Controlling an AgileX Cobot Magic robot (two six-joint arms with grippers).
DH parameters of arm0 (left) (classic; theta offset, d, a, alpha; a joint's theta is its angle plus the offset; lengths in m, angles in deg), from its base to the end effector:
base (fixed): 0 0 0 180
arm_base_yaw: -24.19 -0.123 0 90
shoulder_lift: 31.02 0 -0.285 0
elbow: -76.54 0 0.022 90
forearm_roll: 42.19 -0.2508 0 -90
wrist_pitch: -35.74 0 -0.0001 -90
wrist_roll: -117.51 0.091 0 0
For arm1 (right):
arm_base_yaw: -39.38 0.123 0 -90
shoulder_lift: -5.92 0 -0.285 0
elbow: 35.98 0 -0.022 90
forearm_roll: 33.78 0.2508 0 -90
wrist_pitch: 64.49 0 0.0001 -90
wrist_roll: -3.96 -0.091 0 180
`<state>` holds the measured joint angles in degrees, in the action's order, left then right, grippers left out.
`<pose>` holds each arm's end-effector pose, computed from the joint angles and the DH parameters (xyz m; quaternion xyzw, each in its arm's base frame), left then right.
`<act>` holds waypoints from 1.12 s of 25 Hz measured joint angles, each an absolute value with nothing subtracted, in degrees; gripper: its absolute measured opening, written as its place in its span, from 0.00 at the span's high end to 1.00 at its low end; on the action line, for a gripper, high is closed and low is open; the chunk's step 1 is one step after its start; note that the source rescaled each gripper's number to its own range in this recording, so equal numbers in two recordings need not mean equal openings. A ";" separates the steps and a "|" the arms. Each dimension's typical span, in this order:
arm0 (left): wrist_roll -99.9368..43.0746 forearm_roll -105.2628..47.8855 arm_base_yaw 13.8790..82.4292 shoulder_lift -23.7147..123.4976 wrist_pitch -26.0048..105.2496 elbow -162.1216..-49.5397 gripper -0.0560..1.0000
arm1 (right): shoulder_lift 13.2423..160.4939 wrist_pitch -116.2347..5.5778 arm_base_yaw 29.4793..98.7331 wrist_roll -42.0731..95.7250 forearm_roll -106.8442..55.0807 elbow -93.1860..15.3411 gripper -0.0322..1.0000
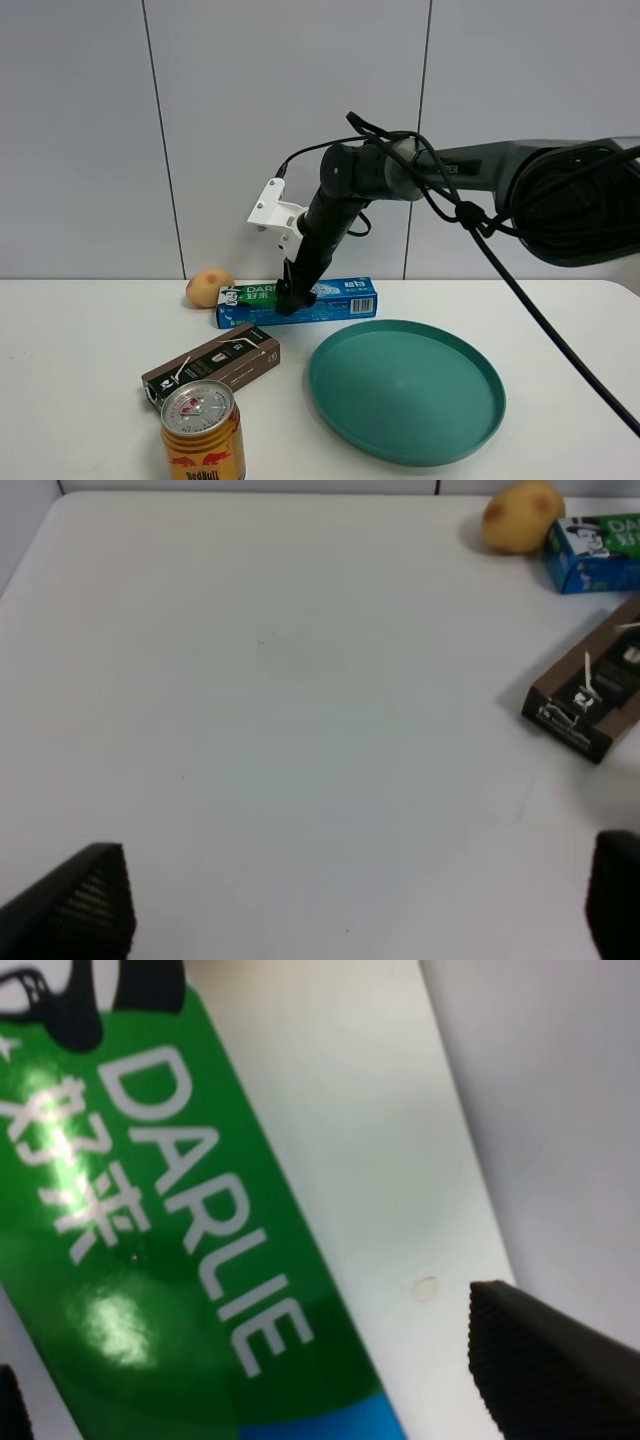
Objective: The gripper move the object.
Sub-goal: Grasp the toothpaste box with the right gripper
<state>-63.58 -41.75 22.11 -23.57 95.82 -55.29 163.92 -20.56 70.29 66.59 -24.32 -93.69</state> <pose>-0.0060 -0.0008 0.2802 -0.0233 0.8463 0.0008 0.5321 0.4822 0.3008 0.1336 -0.6643 0.6780 -0.0137 0.3144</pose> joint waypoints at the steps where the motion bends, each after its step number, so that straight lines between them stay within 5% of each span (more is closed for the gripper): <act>1: -63.58 -41.75 22.11 -23.57 95.82 -55.29 0.00 | 164.13 -20.56 70.24 66.59 -24.18 -93.69 0.16; 16: -63.58 -41.75 22.11 -23.57 95.82 -55.29 0.00 | 166.08 -20.74 69.68 66.59 -22.14 -93.69 0.22; 18: -63.58 -41.75 22.11 -23.57 95.82 -55.29 0.00 | 166.15 -20.98 69.68 66.59 -22.06 -93.69 0.33; 21: -63.58 -41.75 22.11 -23.57 95.82 -55.29 0.00 | 166.34 -21.36 69.61 66.53 -22.06 -93.69 0.71; 28: -63.58 -41.75 22.11 -23.57 95.82 -55.29 0.00 | 166.34 -21.77 69.57 66.07 -21.90 -93.69 0.74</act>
